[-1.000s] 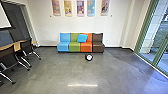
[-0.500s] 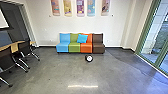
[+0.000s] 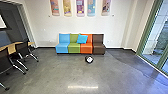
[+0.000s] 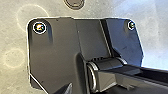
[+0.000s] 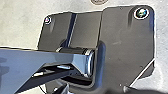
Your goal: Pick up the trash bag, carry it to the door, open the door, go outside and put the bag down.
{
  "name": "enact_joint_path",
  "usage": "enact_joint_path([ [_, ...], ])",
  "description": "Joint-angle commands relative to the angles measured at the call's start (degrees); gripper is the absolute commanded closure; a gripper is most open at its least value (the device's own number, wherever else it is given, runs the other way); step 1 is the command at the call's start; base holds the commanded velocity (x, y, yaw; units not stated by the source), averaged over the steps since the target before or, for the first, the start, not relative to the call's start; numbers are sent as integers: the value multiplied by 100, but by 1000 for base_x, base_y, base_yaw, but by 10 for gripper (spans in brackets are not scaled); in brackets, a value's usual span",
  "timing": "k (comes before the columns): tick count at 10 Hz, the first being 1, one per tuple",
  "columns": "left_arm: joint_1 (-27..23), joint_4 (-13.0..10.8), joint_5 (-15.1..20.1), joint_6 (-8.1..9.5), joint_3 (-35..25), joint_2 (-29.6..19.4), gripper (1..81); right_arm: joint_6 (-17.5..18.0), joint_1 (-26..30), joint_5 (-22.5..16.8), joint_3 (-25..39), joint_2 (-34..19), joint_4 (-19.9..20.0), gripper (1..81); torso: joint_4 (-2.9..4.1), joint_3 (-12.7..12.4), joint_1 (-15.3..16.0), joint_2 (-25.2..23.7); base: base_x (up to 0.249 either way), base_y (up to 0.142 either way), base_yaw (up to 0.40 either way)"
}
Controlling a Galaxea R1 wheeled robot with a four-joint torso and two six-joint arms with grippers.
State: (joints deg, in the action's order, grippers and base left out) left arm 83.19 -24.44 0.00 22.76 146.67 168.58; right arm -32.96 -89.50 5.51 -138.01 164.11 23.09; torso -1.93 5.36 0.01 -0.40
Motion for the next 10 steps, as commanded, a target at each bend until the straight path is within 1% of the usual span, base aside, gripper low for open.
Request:
enact_joint_path([
  [1, -272, -43, 237, -8, -24, -8, 10, -17, 209, -393, 56, -69, 11, 10, 0, 0, 0, 0, 165, 0, 0],
  [8, -272, -52, 237, -8, -24, 0, 10, -17, 217, -393, 47, -51, 38, 10, 0, 0, 0, 0, 165, 0, 0],
  [10, -272, -52, 237, -8, -24, 0, 10, -17, 209, -393, 47, -51, 38, 10, 0, 0, 0, 0, 165, -64, 0],
])
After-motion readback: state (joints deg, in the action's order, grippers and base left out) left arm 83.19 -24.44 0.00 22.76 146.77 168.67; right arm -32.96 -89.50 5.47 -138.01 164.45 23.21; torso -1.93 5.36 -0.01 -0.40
